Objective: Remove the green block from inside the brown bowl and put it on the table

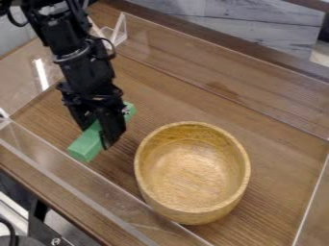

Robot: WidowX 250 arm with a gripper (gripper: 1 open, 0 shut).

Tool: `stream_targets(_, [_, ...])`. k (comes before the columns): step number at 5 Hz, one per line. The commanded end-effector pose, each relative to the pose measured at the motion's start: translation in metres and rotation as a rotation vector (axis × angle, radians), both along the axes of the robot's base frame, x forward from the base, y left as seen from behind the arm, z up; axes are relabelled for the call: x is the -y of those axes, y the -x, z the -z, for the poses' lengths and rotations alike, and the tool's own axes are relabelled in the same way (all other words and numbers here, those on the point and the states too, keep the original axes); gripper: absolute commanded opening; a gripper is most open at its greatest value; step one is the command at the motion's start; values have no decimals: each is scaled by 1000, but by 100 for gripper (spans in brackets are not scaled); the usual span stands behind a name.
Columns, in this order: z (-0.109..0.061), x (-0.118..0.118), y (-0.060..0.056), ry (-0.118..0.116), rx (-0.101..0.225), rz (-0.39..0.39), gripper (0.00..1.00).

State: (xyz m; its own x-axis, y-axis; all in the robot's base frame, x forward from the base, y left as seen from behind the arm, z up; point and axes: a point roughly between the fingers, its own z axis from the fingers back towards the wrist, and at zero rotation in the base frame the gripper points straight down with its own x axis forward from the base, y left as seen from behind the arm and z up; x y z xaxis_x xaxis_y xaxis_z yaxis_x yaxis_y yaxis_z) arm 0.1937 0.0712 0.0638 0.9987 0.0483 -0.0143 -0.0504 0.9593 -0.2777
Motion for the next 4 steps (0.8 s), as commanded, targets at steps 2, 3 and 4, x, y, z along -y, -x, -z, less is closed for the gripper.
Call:
stream_targets(2, [-7,-10,-10,-26,42,-9,0])
stream_targets(3, [-6,-12,-12,-23,33,-11,0])
stream_targets(4, [-5,-13,-14,-19,26,-13,0])
